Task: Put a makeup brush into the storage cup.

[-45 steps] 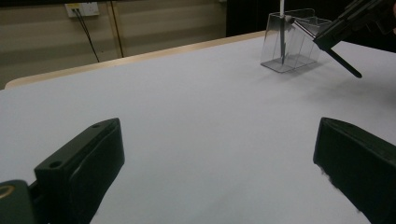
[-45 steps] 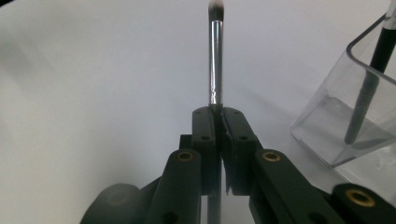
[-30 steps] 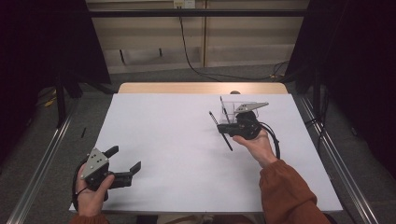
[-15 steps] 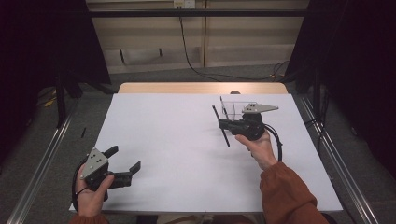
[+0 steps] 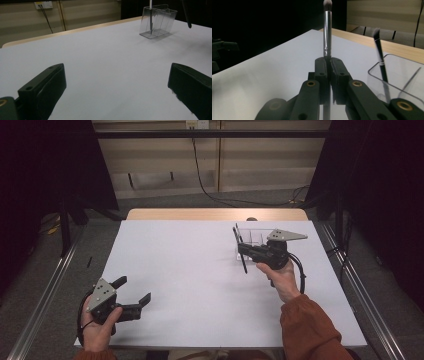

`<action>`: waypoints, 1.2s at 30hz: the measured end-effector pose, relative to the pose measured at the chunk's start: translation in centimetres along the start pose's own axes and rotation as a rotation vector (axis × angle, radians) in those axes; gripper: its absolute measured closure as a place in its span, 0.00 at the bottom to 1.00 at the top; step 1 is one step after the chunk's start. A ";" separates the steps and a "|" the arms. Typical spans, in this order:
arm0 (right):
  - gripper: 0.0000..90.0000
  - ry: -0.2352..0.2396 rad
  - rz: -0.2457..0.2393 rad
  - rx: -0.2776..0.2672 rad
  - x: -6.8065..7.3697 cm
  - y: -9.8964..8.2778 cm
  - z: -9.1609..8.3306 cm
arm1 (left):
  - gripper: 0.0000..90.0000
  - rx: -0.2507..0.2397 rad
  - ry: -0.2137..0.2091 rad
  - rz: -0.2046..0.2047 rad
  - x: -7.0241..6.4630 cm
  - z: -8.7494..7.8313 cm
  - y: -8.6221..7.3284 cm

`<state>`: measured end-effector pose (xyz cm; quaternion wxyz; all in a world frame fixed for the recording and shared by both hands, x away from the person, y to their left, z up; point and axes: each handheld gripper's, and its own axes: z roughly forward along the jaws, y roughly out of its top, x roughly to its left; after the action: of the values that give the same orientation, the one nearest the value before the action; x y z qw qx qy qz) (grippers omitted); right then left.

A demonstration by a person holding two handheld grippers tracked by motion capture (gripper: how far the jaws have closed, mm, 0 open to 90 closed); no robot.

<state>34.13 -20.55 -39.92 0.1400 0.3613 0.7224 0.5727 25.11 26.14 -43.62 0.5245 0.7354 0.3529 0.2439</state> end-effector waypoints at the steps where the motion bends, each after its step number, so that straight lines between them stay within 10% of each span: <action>1: 0.94 -0.003 -0.001 -0.006 -0.1 0.1 -0.2 | 0.02 -0.003 0.000 -0.004 0.0 0.0 0.0; 36: 0.94 -0.101 -0.018 -0.118 -2.6 5.2 -0.9 | 0.02 -0.006 -0.004 -0.010 0.0 0.0 0.0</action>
<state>37.27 -22.51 -35.37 0.2026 0.3742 0.6826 0.5941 25.08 26.15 -43.60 0.5285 0.7325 0.3549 0.2410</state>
